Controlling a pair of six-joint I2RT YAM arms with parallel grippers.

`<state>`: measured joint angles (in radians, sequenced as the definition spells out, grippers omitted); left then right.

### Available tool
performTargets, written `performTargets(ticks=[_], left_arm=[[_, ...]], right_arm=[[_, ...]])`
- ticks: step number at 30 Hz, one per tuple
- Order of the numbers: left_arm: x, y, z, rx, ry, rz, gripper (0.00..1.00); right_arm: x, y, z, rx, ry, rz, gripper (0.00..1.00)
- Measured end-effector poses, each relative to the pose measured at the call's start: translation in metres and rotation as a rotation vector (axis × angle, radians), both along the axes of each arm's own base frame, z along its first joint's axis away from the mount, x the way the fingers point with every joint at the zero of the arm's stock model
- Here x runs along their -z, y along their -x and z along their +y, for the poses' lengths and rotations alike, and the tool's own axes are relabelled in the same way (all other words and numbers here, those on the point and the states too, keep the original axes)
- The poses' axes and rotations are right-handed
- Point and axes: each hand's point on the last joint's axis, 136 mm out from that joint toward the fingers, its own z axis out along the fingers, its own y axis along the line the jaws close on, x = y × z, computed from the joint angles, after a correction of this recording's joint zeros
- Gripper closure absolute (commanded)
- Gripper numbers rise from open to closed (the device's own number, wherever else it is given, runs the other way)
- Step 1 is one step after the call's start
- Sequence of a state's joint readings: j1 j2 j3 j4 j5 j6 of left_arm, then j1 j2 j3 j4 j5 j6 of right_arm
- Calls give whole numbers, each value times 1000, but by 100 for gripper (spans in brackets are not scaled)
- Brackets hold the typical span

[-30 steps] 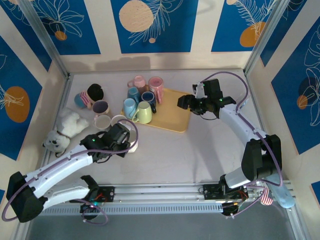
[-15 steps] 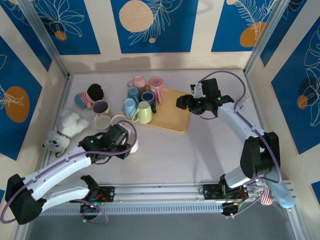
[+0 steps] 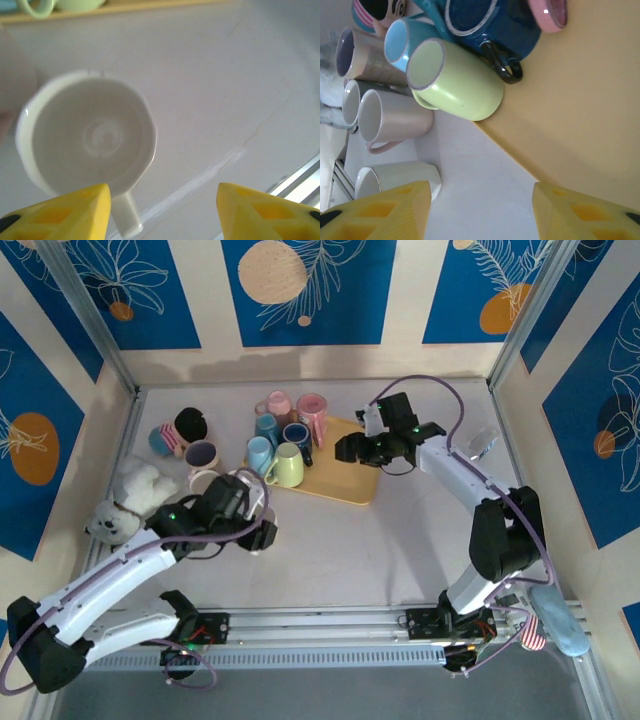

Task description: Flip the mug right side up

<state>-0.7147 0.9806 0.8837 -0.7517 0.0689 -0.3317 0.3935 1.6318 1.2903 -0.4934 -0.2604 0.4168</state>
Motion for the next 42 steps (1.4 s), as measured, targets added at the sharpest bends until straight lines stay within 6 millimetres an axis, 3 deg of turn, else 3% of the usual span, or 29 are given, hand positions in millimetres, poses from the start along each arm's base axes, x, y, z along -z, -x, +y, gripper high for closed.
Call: performTargets(ticks=[4, 9, 17, 24, 30, 42], left_arm=[[-16, -24, -1, -50, 97, 21, 43], [-21, -55, 14, -147, 194, 43, 43], [-28, -90, 23, -207, 245, 22, 43], [-27, -104, 19, -197, 289, 22, 42], [-36, -109, 16, -192, 328, -2, 42], [-43, -117, 11, -183, 366, -49, 42]], right_arm=[[6, 3, 18, -64, 34, -11, 46], [21, -2, 36, -99, 82, -6, 50], [44, -52, 48, -23, 243, -44, 56], [61, -89, 48, 48, 357, -60, 57], [62, -111, 51, 99, 403, -87, 59], [72, -132, 56, 136, 437, -106, 65]])
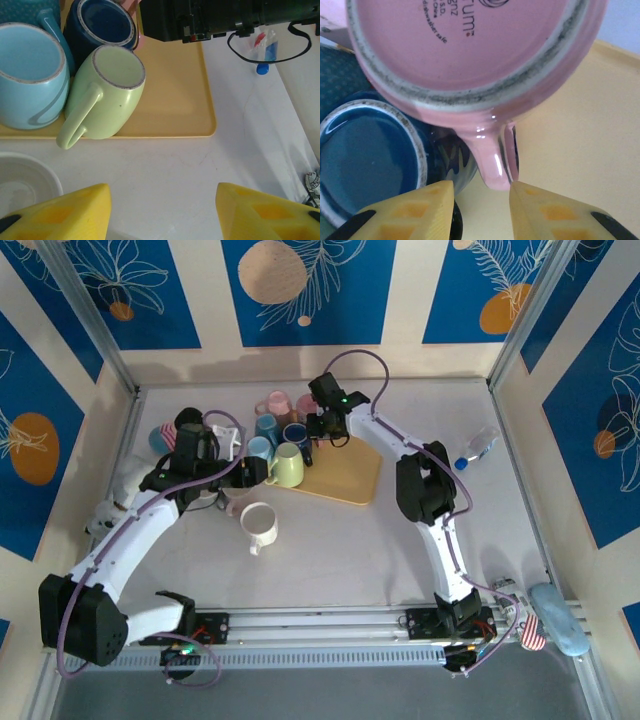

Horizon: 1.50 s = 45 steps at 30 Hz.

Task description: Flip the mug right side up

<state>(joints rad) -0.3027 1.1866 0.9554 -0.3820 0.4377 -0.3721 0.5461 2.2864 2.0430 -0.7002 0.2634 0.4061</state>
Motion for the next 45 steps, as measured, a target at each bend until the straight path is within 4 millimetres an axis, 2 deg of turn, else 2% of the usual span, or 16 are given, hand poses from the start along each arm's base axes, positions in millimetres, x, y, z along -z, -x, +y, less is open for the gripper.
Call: performTargets(ticks=[14, 19, 24, 28, 34, 40, 42, 45], left_arm=[[13, 4, 1, -10, 1, 33, 42], [11, 2, 0, -13, 9, 25, 42], [10, 1, 0, -18, 19, 29, 43], [10, 1, -1, -20, 28, 30, 43], [10, 1, -1, -24, 33, 32, 43], [10, 0, -1, -32, 42, 36, 44], [11, 0, -1, -33, 43, 37, 44], [12, 1, -2, -32, 50, 44, 44]], right_arm=[[4, -14, 0, 4, 39, -37, 67], [3, -19, 1, -3, 49, -57, 68], [4, -22, -2, -3, 69, -74, 72], [3, -23, -5, -3, 89, -84, 79], [4, -21, -6, -8, 98, -100, 82], [4, -7, -21, 4, 128, -90, 81], [4, -2, -26, 8, 136, -87, 79], [5, 4, -32, 10, 150, -81, 71]])
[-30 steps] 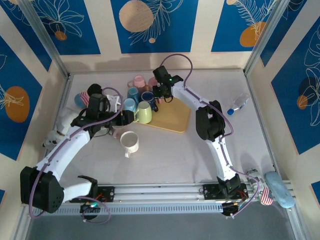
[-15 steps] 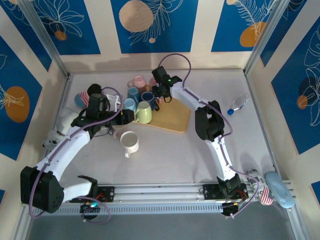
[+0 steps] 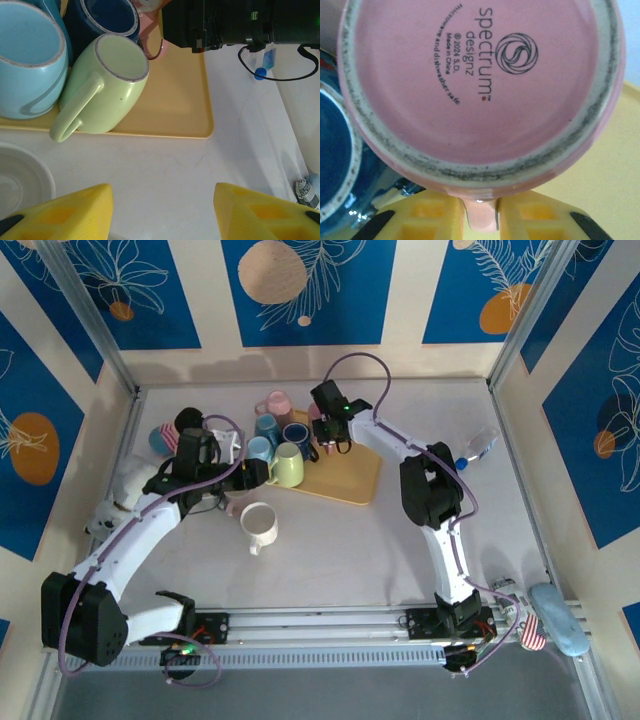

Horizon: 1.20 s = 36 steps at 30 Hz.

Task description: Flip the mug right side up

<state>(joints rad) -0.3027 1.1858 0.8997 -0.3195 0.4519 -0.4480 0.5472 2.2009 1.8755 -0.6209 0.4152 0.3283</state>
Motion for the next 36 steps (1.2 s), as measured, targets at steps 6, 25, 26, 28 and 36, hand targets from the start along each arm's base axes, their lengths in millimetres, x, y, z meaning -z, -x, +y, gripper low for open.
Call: performTargets(ticks=[6, 25, 26, 28, 36], left_arm=[[-2, 0, -2, 1, 17, 6, 45], [4, 2, -1, -4, 16, 24, 45], [4, 2, -1, -4, 17, 24, 45], [5, 3, -1, -5, 17, 28, 45], [4, 2, -1, -17, 29, 36, 46]], right_arm=[[4, 2, -4, 1, 13, 8, 66], [-1, -7, 0, -4, 11, -1, 73], [-1, -7, 0, -4, 11, 0, 75], [0, -6, -1, -4, 14, 2, 79], [-1, -7, -1, -4, 6, 3, 99]])
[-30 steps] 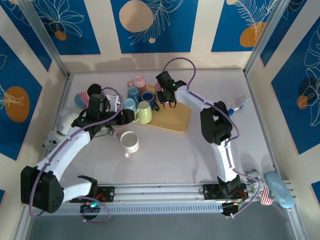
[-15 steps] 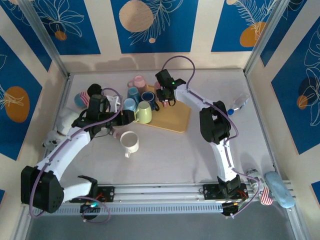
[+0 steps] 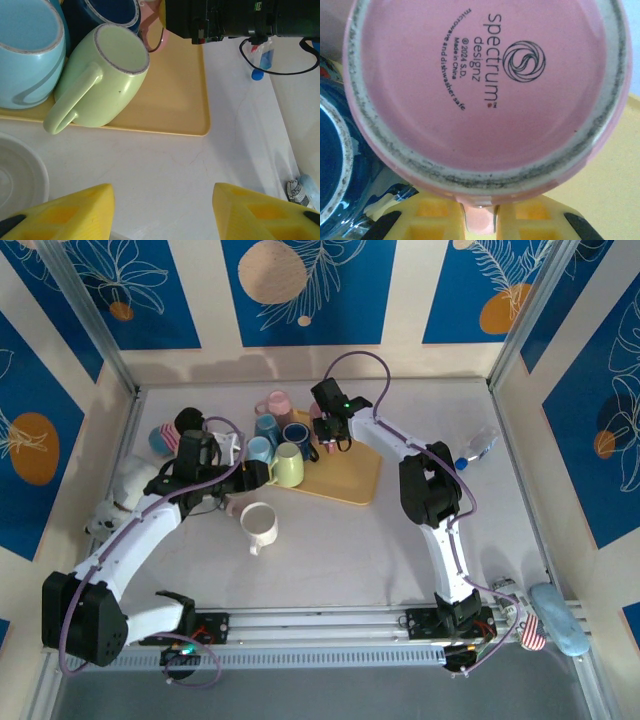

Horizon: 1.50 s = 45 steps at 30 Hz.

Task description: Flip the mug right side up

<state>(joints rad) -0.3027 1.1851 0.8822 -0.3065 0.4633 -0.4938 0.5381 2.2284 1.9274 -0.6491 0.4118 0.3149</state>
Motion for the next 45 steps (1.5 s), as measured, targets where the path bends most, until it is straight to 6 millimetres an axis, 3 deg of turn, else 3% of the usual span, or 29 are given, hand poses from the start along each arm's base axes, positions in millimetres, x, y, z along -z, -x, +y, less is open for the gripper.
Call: performTargets(ticks=[5, 10, 17, 26, 39, 45], left_arm=[[-3, -2, 0, -23, 29, 3, 47], [-7, -4, -1, -52, 66, 15, 47], [-21, -11, -9, -91, 168, 3, 47], [-57, -16, -40, -72, 349, -42, 44], [-67, -27, -72, -53, 487, -15, 43], [-84, -43, -85, -51, 559, -17, 42]], right_arm=[[-3, 11, -5, -11, -52, 16, 100], [-18, 31, -12, -15, -146, 53, 100], [-60, 53, -22, 20, -394, 60, 100], [-125, 69, -19, 21, -790, 4, 100], [-181, 98, -7, -63, -1090, -53, 100], [-197, 102, -2, -102, -1175, -67, 100]])
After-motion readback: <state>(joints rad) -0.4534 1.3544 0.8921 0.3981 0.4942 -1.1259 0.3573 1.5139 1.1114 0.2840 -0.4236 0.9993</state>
